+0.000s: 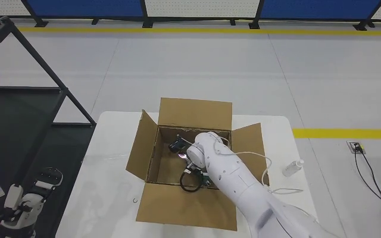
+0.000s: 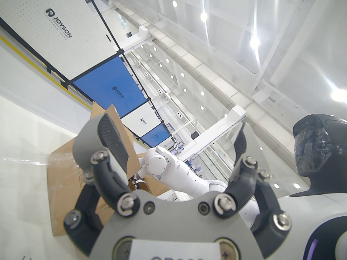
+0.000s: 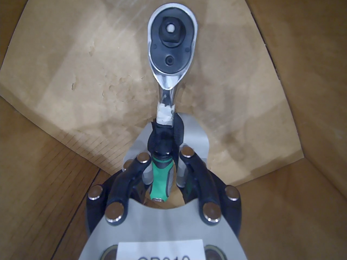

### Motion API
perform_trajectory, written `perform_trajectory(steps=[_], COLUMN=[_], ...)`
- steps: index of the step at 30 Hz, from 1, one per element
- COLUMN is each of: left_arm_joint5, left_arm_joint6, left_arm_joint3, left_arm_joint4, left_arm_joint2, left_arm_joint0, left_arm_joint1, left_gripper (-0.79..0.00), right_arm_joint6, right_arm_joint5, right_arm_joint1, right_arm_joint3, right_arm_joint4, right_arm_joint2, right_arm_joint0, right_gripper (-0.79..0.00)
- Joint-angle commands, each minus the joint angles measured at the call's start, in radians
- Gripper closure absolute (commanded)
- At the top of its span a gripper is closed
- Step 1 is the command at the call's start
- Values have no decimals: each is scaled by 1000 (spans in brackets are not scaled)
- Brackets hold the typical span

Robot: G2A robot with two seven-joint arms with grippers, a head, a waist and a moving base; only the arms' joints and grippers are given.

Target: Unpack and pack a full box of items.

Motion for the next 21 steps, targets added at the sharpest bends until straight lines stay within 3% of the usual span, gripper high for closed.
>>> perform_trajectory(steps=[1, 7, 13, 17, 21], left_arm_joint5=[0, 0, 0, 0, 0], left_arm_joint6=[0, 0, 0, 0, 0], left_arm_joint3=[0, 0, 0, 0, 0], left_arm_joint4=[0, 0, 0, 0, 0], left_arm_joint2=[0, 0, 0, 0, 0], left_arm_joint0=[0, 0, 0, 0, 0], left_arm_joint1=[0, 0, 0, 0, 0], left_gripper=[-785, -785, -785, -785, -785], right_arm_joint6=[-8, -56, -82, -107, -89], right_arm_joint5=[-5, -42, -78, -81, -74], right_arm_joint1=[-2, 8, 45, 92, 165], right_arm_joint3=[8, 12, -36, -128, -334], right_arm_joint4=[3, 17, 18, -1, -49], right_arm_joint2=[4, 30, 67, 105, 174], right_arm_joint0=[6, 28, 29, -9, -103], right_gripper=[0, 0, 0, 0, 0])
